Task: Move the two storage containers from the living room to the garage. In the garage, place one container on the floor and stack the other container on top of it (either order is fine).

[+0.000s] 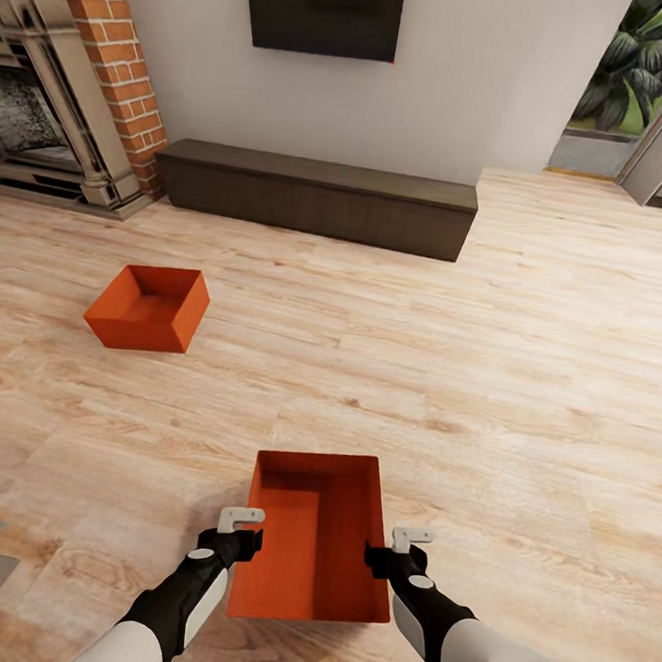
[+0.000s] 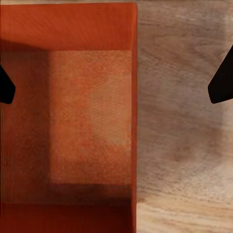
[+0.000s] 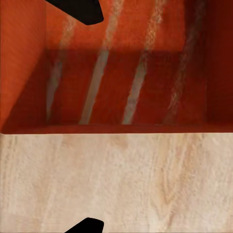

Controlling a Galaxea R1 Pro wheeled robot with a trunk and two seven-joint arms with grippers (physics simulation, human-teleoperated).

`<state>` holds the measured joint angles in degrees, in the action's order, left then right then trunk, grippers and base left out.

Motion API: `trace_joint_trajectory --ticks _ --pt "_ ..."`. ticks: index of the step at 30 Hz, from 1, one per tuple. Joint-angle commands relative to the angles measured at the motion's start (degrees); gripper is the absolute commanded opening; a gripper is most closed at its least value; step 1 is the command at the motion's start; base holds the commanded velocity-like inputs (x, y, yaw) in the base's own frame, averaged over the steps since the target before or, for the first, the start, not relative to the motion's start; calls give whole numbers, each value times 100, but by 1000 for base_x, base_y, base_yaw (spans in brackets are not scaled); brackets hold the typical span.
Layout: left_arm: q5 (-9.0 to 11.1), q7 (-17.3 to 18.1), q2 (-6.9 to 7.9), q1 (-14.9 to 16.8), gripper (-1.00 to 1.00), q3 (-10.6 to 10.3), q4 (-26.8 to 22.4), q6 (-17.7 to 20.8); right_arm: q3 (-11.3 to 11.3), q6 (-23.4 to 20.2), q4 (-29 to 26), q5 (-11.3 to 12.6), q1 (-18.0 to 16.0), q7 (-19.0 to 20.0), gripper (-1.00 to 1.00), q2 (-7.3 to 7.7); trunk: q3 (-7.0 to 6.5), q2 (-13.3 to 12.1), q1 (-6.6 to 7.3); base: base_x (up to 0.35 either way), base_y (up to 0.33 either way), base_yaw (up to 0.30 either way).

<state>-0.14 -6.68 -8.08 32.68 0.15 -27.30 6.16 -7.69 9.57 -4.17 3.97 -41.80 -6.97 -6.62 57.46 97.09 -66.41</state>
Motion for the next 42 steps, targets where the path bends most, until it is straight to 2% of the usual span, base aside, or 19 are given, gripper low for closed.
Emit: trace_joint_trajectory --ticks 1,11,35,42 --pt "-2 -17 0 0 100 -1 -12 34 -48 17 9 42 -4 -23 100 -4 22 43 -22 0 0 0" --pt "-12 -18 65 1 100 -7 -1 56 -48 10 25 42 -4 -23 100 -10 202 444 -242 0 0 0" --pt "-12 -17 61 1 100 -22 15 78 -48 1 39 42 -4 179 100 19 632 1407 -769 0 0 0" --pt "-12 -17 62 0 100 -24 14 79 -59 -24 39 27 -4 179 100 58 632 1407 -769 0 0 0"
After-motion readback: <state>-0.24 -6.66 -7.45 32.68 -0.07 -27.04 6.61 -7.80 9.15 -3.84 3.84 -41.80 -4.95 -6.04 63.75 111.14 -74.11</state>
